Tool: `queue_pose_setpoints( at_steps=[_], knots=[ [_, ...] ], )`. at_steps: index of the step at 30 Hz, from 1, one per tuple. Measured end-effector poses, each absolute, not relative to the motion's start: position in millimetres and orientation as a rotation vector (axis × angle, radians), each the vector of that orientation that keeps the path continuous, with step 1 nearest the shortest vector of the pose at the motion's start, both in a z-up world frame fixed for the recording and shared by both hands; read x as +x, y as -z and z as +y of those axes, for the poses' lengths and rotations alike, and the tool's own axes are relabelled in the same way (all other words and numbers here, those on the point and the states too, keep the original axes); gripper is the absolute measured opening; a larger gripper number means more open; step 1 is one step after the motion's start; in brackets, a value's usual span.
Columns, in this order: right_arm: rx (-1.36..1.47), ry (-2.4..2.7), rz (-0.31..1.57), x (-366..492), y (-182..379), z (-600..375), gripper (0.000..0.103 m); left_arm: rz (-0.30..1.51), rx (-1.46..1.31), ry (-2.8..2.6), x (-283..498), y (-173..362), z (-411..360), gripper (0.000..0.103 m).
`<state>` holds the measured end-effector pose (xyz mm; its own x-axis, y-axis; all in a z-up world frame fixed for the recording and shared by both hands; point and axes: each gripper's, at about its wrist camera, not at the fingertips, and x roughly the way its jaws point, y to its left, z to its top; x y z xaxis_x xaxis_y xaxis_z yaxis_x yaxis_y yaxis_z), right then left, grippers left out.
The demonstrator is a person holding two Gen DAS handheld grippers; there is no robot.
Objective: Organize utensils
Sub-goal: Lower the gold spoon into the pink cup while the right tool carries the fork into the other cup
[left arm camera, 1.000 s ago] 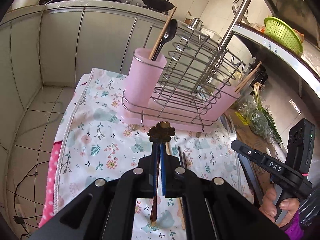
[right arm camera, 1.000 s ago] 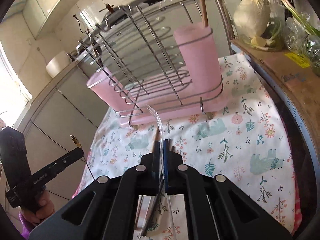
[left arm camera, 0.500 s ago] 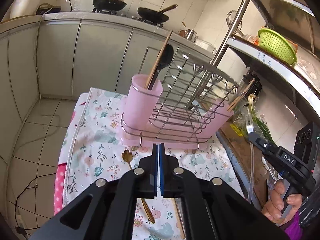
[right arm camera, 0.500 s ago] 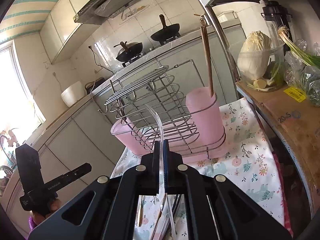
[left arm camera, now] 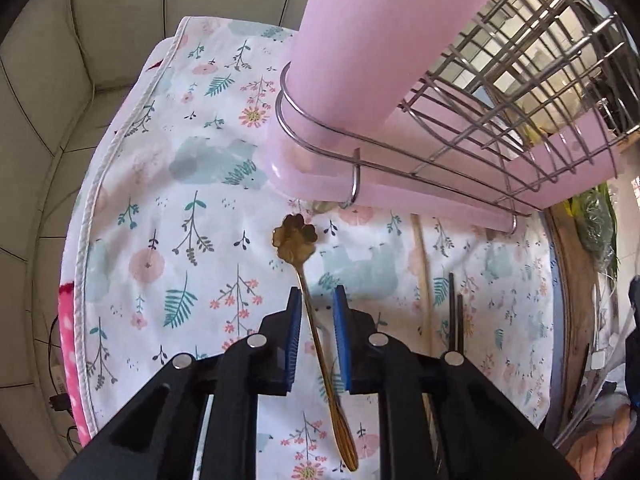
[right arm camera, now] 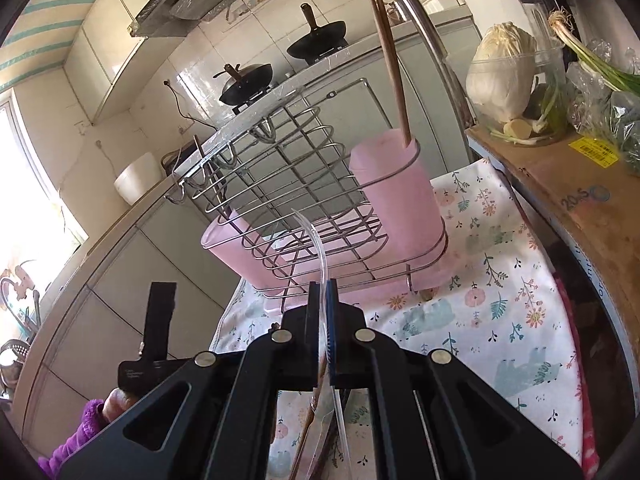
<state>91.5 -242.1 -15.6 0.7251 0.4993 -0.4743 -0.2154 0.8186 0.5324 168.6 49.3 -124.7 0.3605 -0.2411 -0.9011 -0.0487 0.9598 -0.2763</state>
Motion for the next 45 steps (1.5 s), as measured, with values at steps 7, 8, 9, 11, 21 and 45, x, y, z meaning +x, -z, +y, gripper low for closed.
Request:
queue_pose_setpoints(
  at_steps=[7,8,9,11,21,45],
  knots=[
    [0.478,-0.415,0.653,94,21,-246,0.003,1.192,-0.203,0.059,180,136,43,0.004],
    [0.480,-0.416,0.654,94,22,-247,0.003,1.183,-0.196,0.063,179,136,42,0.004],
    [0.481,-0.416,0.655,94,22,-246,0.003,1.173,-0.193,0.065,177,135,42,0.003],
    [0.483,-0.418,0.654,93,21,-246,0.003,1.138,-0.212,0.070,169,131,45,0.002],
    [0.497,-0.419,0.582,83,4,-252,0.003,0.804,-0.344,0.160,97,51,77,0.002],
    [0.398,-0.415,0.108,155,-114,-264,0.003,0.119,-0.371,0.114,140,-119,86,0.002]
  ],
)
